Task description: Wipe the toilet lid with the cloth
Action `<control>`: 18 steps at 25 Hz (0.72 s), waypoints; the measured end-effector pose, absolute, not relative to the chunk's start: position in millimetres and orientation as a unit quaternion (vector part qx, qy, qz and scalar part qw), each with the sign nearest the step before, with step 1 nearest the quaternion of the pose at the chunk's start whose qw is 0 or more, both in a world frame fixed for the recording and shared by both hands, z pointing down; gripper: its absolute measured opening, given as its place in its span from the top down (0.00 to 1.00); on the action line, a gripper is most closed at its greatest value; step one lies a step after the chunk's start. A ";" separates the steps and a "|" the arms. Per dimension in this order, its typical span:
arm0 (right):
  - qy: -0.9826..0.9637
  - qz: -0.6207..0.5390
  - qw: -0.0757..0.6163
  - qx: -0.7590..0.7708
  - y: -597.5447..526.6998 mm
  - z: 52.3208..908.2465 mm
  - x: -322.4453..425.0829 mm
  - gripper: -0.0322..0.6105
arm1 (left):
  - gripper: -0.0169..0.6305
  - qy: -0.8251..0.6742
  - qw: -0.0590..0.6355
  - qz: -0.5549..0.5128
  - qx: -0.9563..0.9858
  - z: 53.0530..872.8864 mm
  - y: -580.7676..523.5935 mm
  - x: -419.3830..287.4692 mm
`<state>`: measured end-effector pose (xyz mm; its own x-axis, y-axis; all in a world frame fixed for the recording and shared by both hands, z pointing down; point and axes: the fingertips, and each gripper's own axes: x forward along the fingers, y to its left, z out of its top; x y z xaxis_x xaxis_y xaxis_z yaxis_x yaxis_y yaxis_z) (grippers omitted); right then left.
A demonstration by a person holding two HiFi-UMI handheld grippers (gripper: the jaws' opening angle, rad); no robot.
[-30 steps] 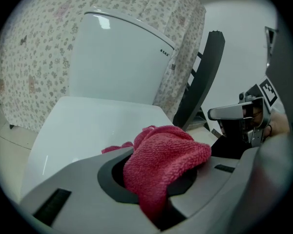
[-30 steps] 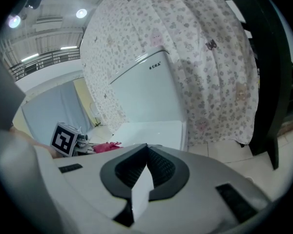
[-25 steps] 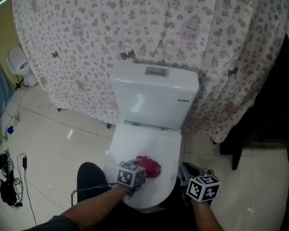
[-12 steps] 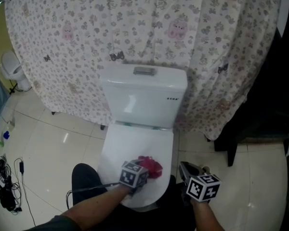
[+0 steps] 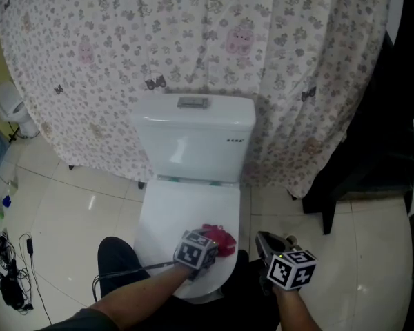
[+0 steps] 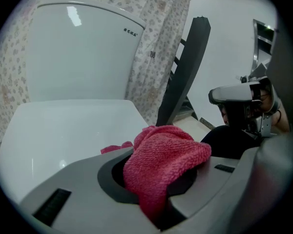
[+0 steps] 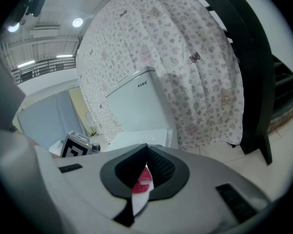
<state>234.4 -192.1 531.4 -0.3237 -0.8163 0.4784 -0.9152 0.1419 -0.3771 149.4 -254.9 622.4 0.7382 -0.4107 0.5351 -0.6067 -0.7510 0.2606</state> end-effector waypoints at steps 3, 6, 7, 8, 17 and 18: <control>-0.750 0.312 0.075 0.579 -189.5 530.2 239.0 0.94 | 0.86 -0.271 0.214 0.238 0.908 622.8 -252.0 160.0; -0.749 0.312 0.070 0.581 -187.0 528.2 244.2 0.94 | 0.86 -0.260 0.211 0.243 0.910 621.6 -248.4 172.7; -0.748 0.312 0.070 0.582 -186.0 527.6 246.8 0.94 | 0.86 -0.256 0.209 0.245 0.911 620.9 -247.3 177.9; -0.747 0.311 0.069 0.583 -184.9 527.2 249.6 0.94 | 0.86 -0.253 0.208 0.248 0.912 621.7 -246.4 182.4; -0.737 0.312 0.060 0.597 -170.3 524.5 269.5 0.94 | 0.86 -0.235 0.202 0.251 0.917 626.7 -235.7 208.7; -0.735 0.313 0.060 0.598 -168.3 524.9 271.5 0.94 | 0.86 -0.233 0.202 0.250 0.918 626.4 -234.1 211.3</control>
<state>271.5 -168.3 524.9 -0.2771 -0.8425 0.4620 -0.9171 0.0885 -0.3888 211.3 -234.1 626.4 0.7669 -0.3272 0.5521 -0.5285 -0.8100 0.2540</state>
